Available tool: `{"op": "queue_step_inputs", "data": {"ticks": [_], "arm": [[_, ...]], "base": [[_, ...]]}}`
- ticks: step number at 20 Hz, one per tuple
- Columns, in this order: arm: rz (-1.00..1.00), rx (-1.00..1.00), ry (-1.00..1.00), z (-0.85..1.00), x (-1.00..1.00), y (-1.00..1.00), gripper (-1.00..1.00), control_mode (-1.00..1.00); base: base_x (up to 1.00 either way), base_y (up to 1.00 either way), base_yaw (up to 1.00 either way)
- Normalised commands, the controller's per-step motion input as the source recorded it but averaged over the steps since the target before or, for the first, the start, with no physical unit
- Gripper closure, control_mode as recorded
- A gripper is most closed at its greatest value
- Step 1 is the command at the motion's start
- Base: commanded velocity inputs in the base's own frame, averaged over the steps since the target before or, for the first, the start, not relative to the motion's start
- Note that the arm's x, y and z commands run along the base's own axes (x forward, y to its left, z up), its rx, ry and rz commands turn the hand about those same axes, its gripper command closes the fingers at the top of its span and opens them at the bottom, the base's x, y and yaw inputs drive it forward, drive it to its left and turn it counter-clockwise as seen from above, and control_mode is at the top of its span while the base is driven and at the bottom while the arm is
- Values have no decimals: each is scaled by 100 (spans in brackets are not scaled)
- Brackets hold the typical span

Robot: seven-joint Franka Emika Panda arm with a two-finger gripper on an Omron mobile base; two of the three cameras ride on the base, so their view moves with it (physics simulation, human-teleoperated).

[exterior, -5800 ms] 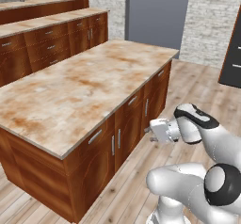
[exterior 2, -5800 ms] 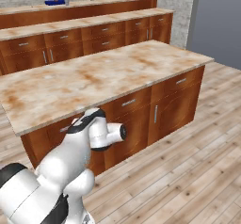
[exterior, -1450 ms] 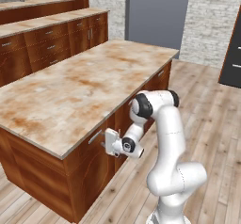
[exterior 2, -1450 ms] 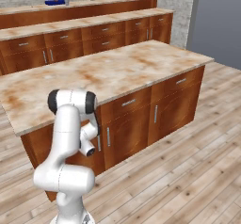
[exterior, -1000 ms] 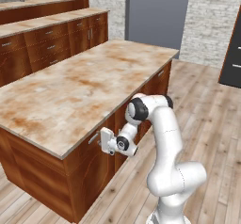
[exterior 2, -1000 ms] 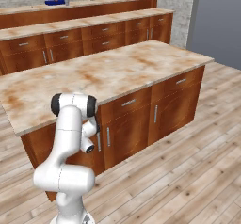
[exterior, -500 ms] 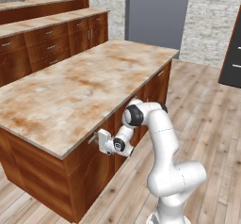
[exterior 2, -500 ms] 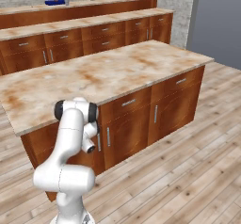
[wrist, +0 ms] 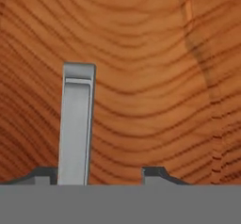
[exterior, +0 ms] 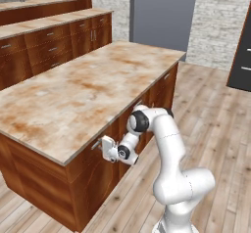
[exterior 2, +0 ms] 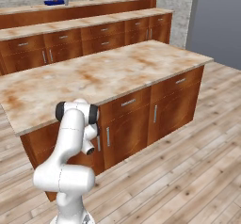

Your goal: Take the tongs from the drawer on the right and place them on the dining counter next to the tray containing the kebab skewer.

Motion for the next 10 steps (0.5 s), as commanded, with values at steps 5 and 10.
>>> {"op": "queue_step_inputs", "data": {"ticks": [5,10], "arm": [[-3,0,19,65,10,0,100,-100],[-2,0,23,36,14,2,100,-100]], "base": [[0,0,0],[0,0,0]]}}
